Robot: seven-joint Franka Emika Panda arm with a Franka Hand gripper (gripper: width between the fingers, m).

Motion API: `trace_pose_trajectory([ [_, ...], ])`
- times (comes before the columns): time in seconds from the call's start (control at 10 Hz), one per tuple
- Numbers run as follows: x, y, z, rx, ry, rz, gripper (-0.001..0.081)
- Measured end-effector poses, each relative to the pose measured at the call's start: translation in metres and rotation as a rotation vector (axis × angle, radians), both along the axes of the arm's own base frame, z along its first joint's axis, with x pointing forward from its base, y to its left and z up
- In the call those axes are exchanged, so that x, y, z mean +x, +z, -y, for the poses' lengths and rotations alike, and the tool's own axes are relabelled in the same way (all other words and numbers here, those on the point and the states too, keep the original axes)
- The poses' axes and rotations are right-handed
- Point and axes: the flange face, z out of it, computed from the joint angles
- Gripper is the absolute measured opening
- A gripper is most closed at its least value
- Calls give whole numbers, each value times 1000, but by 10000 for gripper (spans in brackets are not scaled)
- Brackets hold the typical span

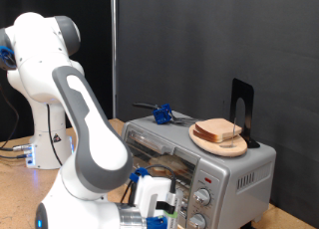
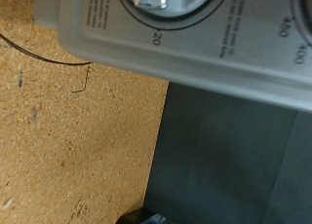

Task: Make a piece of toast with the oven

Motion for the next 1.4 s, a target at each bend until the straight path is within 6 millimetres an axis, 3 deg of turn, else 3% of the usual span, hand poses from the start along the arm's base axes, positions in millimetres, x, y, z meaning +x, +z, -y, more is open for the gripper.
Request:
trace_pose_trajectory([
  [0.4, 5, -8, -32, 38, 67, 7, 808],
  [0.7, 5, -3, -38, 56, 83, 19, 779],
  [0.8, 6, -1, -39, 59, 83, 21, 594],
  [0.9, 5, -1, -40, 60, 85, 20, 594],
  [1.0, 4, -3, -44, 64, 89, 16, 393],
  [1.1, 3, -5, -44, 56, 81, 11, 393],
  [1.2, 3, -8, -43, 46, 68, 6, 258],
  [1.3, 3, -9, -42, 48, 62, 1, 258],
  [1.4, 2, -9, -42, 49, 59, -1, 107],
])
